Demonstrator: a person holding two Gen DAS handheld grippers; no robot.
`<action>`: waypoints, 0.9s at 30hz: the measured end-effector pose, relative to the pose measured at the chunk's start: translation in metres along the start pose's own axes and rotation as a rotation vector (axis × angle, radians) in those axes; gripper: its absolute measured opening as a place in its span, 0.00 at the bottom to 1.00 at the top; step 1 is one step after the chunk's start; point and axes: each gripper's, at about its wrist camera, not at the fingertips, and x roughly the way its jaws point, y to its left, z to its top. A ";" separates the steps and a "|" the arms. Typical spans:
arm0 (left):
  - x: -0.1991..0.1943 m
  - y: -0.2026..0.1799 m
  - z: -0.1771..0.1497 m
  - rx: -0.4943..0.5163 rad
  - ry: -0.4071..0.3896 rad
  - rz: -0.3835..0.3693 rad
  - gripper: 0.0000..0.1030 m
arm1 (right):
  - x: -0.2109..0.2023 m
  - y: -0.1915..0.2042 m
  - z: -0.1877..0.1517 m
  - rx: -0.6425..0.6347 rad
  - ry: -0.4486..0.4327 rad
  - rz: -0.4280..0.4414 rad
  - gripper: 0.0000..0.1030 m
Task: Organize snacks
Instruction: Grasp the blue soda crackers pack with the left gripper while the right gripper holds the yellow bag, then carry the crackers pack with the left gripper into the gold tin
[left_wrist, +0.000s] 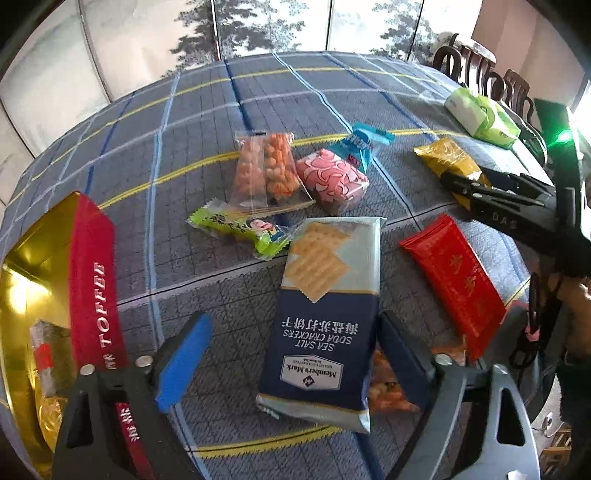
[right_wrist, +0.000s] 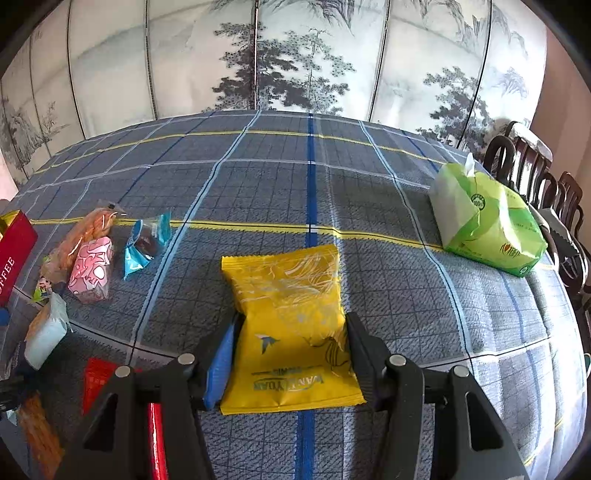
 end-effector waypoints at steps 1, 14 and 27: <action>0.003 0.000 0.000 -0.006 0.009 -0.003 0.76 | 0.000 -0.001 0.000 0.003 0.001 0.005 0.56; 0.000 -0.002 -0.005 -0.014 -0.017 -0.017 0.48 | -0.001 -0.001 -0.001 -0.003 -0.001 -0.002 0.57; -0.024 0.002 -0.011 -0.053 -0.065 -0.026 0.46 | 0.000 0.001 -0.001 -0.004 -0.001 -0.006 0.57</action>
